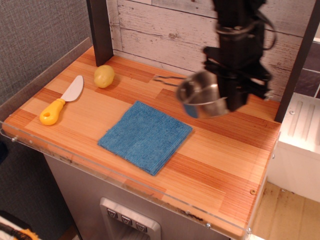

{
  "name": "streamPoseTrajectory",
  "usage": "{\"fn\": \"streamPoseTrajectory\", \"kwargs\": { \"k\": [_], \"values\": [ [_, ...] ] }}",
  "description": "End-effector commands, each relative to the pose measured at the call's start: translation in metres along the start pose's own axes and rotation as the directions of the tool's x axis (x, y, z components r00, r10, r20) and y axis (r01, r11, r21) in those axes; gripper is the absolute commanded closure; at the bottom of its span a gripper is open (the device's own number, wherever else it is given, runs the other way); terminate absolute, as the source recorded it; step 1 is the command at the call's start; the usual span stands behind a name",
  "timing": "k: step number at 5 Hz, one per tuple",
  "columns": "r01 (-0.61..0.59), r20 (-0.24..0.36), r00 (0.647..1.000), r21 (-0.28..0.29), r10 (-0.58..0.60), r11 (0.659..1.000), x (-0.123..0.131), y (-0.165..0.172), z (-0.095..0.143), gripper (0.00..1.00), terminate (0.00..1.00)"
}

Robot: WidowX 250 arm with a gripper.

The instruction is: Move silver pot to upper right corner of table.

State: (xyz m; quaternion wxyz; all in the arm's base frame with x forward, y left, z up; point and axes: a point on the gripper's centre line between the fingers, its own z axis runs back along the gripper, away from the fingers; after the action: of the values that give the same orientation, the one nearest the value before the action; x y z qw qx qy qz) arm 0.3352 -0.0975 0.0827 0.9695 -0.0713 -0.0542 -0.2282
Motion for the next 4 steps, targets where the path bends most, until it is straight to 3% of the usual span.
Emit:
{"fn": "streamPoseTrajectory", "kwargs": {
  "k": [1,3,4],
  "values": [
    [-0.016,-0.036,0.999,0.026,0.017,1.0,0.03,0.008,-0.021,1.0,0.0],
    [-0.04,-0.152,0.988,0.021,0.043,0.999,0.014,0.025,-0.064,1.0,0.0],
    [-0.036,-0.18,0.983,0.015,0.039,0.999,0.01,0.029,-0.071,1.0,0.0]
  ]
}}
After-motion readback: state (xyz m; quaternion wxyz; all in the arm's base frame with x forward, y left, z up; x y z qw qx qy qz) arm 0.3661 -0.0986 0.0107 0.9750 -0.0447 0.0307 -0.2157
